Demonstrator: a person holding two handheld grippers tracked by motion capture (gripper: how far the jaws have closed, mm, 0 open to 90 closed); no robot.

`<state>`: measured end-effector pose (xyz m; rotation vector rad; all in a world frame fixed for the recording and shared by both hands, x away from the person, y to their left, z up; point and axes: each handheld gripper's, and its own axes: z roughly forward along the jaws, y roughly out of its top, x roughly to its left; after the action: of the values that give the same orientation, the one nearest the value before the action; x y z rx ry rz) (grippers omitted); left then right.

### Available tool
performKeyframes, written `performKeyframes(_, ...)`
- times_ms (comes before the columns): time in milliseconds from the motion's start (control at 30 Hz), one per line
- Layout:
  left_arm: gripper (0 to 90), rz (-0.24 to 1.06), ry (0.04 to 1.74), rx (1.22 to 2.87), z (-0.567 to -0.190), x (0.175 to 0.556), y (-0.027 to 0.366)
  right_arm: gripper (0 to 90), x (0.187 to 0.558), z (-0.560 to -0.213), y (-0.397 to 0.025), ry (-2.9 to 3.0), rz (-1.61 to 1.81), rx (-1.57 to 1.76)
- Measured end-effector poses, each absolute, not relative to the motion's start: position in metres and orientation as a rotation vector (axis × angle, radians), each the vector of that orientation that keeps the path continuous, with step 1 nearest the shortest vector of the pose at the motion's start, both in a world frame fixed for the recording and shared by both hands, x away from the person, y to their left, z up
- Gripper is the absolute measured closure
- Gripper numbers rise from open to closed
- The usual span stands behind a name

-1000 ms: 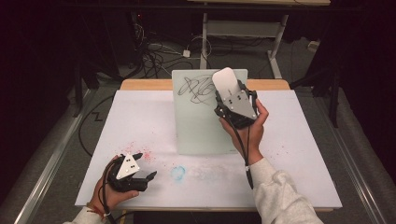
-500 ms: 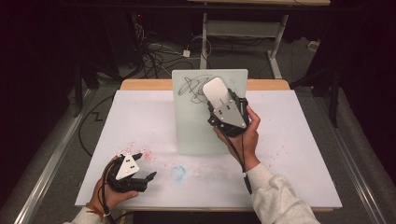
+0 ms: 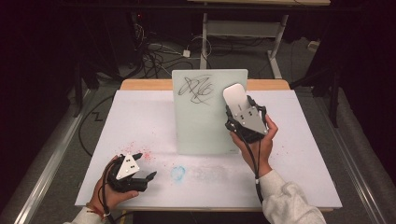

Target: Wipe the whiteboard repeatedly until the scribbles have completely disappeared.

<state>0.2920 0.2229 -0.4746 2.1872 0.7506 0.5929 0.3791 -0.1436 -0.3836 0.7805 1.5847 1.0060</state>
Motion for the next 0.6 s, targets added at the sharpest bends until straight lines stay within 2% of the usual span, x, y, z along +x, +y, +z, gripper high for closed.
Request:
performKeyframes(167, 19.0, 0.602, 0.739, 2.188, -0.474, 0.293, 0.222, 31.0, 0.379, -0.384, -0.136, 1.611, 0.972, 0.755)
performKeyframes(600, 19.0, 0.592, 0.741, 2.192, -0.475, 0.294, 0.221, 31.0, 0.394, -0.348, -0.103, 1.605, 0.967, 0.678)
